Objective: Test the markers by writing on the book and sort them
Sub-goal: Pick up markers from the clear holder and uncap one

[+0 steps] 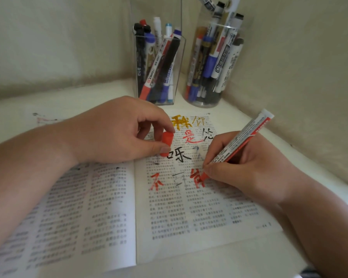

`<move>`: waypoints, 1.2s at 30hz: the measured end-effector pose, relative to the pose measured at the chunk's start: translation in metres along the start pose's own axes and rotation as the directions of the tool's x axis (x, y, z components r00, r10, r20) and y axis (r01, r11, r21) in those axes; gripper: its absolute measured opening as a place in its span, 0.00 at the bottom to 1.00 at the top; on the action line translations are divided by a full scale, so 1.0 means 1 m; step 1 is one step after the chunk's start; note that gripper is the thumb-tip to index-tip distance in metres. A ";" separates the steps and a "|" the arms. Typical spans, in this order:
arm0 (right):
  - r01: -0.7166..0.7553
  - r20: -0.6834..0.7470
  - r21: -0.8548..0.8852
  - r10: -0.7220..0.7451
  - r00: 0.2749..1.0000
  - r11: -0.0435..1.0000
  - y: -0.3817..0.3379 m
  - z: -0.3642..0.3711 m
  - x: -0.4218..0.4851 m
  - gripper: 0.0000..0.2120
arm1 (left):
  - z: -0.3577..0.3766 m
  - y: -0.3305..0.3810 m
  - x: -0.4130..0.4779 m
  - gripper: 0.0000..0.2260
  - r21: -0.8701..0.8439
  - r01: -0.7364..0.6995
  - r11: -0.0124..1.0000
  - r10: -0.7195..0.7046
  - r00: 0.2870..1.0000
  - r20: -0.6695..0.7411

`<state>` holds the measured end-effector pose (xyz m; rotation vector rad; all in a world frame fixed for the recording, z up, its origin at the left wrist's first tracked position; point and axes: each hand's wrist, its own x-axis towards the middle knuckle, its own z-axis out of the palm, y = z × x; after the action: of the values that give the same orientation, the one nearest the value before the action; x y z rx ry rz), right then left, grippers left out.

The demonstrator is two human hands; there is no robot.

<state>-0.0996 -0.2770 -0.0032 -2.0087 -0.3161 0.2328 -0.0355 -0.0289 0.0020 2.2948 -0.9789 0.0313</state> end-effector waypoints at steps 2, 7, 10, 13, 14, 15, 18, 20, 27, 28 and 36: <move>-0.001 -0.111 0.024 0.003 0.994 1.000 0.001 -0.001 0.001 0.03 | 0.000 0.001 0.000 0.12 0.008 0.005 1.000 -0.005 1.000 0.003; -0.028 -0.189 -0.041 0.020 0.982 0.999 0.002 -0.003 0.003 0.04 | 0.003 -0.004 0.001 0.13 -0.004 0.032 0.999 -0.032 0.999 -0.014; -0.052 -0.130 -0.037 0.046 0.990 0.998 0.002 -0.004 0.002 0.05 | 0.003 -0.005 0.001 0.18 -0.010 0.040 0.999 -0.040 0.999 -0.017; -0.050 -0.092 -0.056 0.044 0.995 0.997 0.001 -0.006 0.003 0.03 | 0.001 -0.004 0.001 0.19 -0.044 0.055 0.997 -0.056 0.998 -0.012; -0.047 -0.108 -0.059 0.041 0.993 0.997 0.002 -0.006 0.003 0.03 | 0.001 -0.003 0.001 0.19 -0.046 0.057 0.997 -0.057 0.998 -0.014; -0.046 -0.127 -0.061 0.038 0.991 0.997 0.003 -0.007 0.003 0.04 | 0.001 -0.003 0.001 0.19 -0.035 0.055 0.998 -0.056 0.998 -0.016; -0.046 -0.147 -0.048 0.039 0.988 0.998 0.004 -0.007 0.004 0.05 | 0.002 -0.002 0.001 0.19 -0.013 0.059 0.998 -0.060 0.998 -0.020; -0.025 -0.132 0.002 0.025 0.991 1.000 0.003 -0.006 0.003 0.04 | 0.003 0.000 0.001 0.18 -0.023 0.066 0.998 -0.067 0.997 -0.026; -0.029 0.031 -0.050 0.030 0.999 0.998 -0.002 -0.009 -0.001 0.03 | 0.002 0.002 0.000 0.13 -0.003 0.041 0.999 -0.041 0.999 -0.034; -0.034 0.036 -0.053 0.036 0.999 0.998 -0.001 -0.009 -0.001 0.03 | 0.002 0.002 0.000 0.14 0.000 0.038 0.999 -0.037 0.999 -0.033; 0.023 -0.025 -0.057 -0.024 0.999 0.998 0.005 -0.011 0.003 0.04 | 0.003 0.003 0.000 0.14 0.000 0.041 0.999 -0.041 0.999 -0.033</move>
<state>-0.0929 -0.2876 -0.0033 -2.0612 -0.3333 0.1851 -0.0379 -0.0322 0.0012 2.3069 -0.9143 0.0522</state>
